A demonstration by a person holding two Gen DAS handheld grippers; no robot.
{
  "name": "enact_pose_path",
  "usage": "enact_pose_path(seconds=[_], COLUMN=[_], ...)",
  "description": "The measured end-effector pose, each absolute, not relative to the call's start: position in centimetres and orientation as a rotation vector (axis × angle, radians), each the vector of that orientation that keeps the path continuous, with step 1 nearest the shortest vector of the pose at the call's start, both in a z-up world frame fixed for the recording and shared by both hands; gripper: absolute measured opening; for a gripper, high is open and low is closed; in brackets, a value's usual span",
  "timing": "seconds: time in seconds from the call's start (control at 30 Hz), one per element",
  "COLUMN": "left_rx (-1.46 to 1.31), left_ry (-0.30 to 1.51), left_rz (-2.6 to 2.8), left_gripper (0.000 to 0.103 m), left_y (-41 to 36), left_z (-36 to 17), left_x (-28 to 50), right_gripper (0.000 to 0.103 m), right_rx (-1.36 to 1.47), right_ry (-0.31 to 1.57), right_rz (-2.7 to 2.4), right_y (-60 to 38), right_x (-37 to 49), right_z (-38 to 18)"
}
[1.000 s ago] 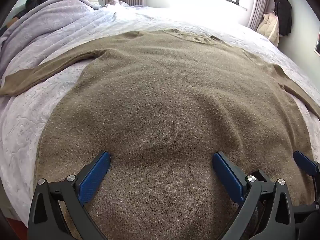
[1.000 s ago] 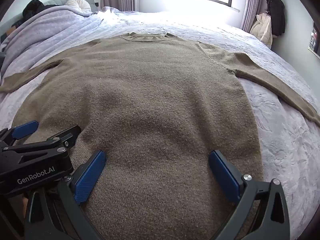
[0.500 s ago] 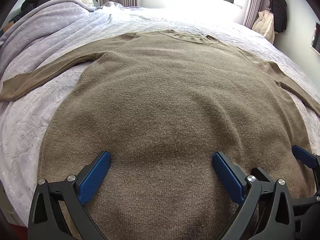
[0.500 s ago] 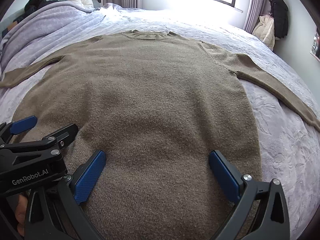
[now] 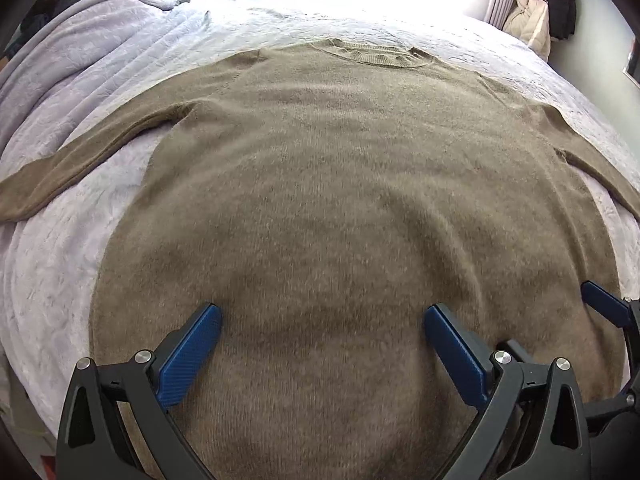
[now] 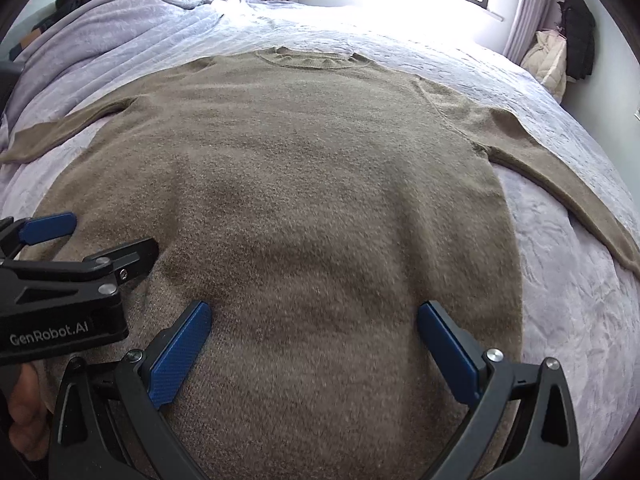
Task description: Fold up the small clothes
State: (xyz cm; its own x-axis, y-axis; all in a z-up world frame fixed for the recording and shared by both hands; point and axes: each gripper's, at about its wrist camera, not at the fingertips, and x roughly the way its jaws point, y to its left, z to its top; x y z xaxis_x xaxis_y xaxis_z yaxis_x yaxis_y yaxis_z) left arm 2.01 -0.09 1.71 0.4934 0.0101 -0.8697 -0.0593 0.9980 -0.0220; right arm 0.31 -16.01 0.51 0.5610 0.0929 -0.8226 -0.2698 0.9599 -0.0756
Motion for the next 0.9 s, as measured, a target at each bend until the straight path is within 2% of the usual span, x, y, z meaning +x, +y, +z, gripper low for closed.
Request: enact_pose_path(seconds=[0.23,0.47,0.6,0.73,0.9], left_rx=[-0.124,-0.153,-0.265,-0.291,-0.252], left_ry=[0.991,0.988,1.021,1.147,1.179], left_rz=[0.078,0.108,0.111,0.115,0.130], left_gripper=[0.103,0.103,0.103,0.103,0.103], left_y=[1.6,1.9,2.7,2.0,0.4], left_z=[5.5,6.9,6.0,3.5,1.8], left_x=[6.4,10.6,12.9,15.3,16.1], right_gripper=[0.103,0.103,0.103,0.103,0.103], right_rx=[-0.246,-0.176,-0.197,-0.242,-0.043], right_ry=[0.934,0.951,0.924,0.987,1.064], right_rz=[0.218,0.239,0.213,0.171,0.114], right_y=[-15.6,-15.3,-15.4,-16.8,-24.4], right_x=[4.1,9.5,14.5,21.1,26.1], right_z=[3.4,4.6,5.8,4.3,2.6])
